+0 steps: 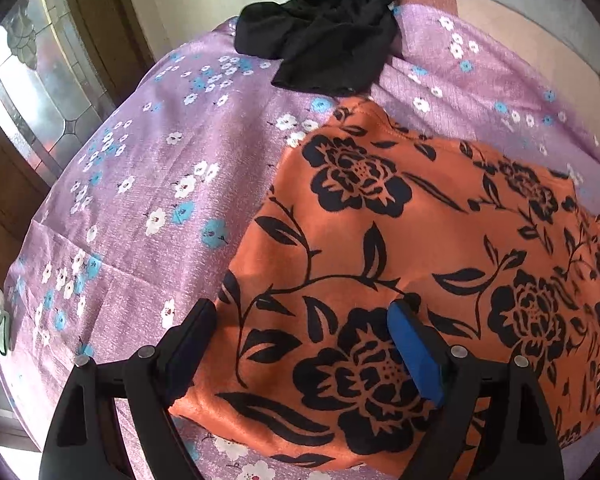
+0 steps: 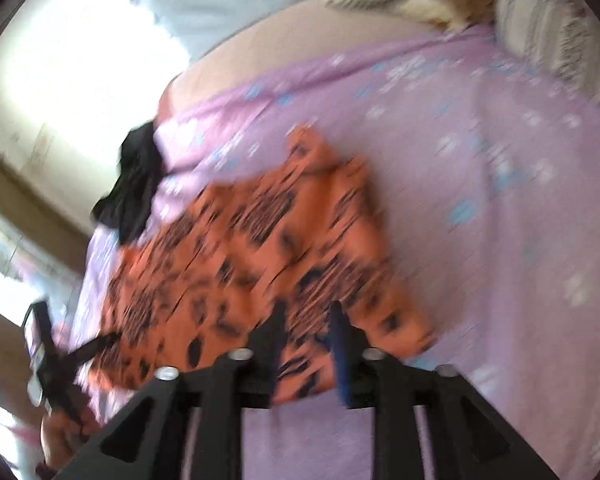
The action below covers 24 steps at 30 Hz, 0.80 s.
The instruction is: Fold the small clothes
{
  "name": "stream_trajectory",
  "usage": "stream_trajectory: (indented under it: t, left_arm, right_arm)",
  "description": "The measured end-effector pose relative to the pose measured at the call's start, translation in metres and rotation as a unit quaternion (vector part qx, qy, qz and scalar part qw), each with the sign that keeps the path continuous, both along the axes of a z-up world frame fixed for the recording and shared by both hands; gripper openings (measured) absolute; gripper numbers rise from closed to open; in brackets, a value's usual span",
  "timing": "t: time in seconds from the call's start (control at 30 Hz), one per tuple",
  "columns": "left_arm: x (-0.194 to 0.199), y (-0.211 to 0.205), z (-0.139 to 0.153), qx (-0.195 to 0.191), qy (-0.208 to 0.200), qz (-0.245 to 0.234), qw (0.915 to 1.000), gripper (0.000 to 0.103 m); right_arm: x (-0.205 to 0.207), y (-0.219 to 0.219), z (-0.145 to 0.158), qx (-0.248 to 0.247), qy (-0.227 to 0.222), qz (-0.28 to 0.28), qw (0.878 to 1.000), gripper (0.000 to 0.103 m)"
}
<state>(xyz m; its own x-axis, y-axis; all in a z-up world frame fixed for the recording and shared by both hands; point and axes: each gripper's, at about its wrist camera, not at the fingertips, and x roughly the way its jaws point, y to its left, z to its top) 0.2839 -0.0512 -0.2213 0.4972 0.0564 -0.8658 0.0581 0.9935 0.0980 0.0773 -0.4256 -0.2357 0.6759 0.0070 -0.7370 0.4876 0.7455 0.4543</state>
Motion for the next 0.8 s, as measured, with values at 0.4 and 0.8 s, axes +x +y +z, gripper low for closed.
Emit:
stream_trajectory:
  t: [0.4, 0.8]
  left_arm:
    - [0.006, 0.005, -0.003, -0.003, 0.005, 0.007, 1.0, 0.089]
    - [0.008, 0.004, -0.004, -0.004, 0.005, 0.008, 0.9999, 0.089]
  right_arm:
    - [0.096, -0.035, -0.022, -0.076, 0.073, 0.018, 0.994, 0.04]
    - [0.068, -0.017, -0.003, -0.121, 0.037, -0.005, 0.992, 0.008]
